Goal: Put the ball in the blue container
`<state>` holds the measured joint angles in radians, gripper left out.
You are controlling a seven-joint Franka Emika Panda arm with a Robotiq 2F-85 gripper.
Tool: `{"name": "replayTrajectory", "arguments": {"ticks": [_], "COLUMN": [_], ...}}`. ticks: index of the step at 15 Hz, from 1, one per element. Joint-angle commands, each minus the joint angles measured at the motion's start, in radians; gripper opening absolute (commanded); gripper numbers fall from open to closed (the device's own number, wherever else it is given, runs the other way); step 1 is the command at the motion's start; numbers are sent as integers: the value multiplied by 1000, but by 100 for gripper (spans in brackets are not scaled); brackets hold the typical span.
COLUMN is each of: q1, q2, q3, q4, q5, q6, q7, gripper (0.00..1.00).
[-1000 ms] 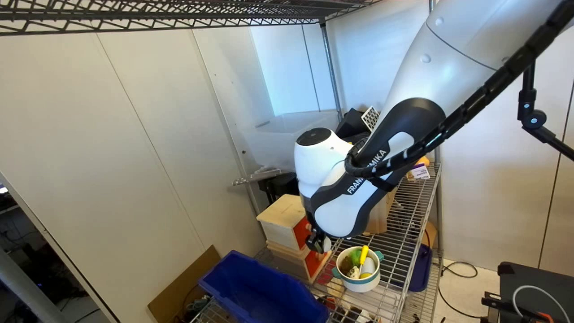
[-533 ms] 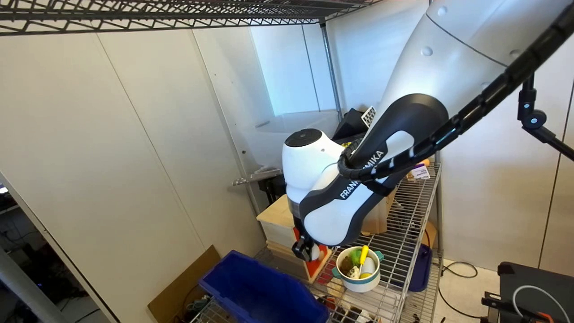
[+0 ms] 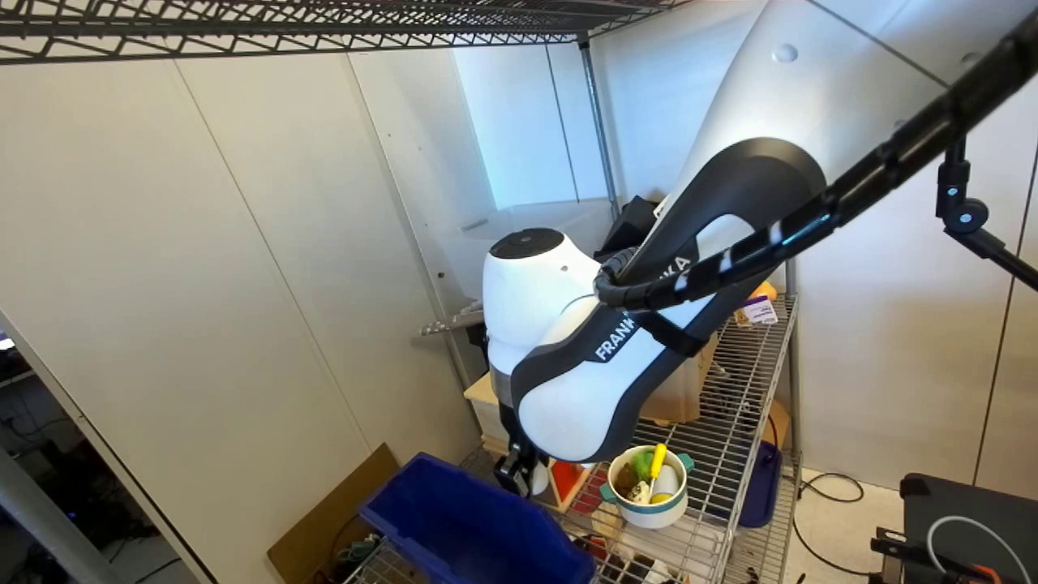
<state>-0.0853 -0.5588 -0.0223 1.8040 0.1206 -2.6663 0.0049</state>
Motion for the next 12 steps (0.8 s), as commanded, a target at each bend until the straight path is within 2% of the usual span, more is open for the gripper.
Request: {"name": "replayTrajectory", "arguments": {"ticks": [1, 4, 12], "q1": [23, 31, 31], "q2": [39, 39, 32], "q3": [-52, -76, -75], "q4": [38, 41, 47], "q5": [-58, -96, -118], "q6": [10, 23, 26], "q7": [-49, -68, -63], "gripper": [26, 26, 26]}}
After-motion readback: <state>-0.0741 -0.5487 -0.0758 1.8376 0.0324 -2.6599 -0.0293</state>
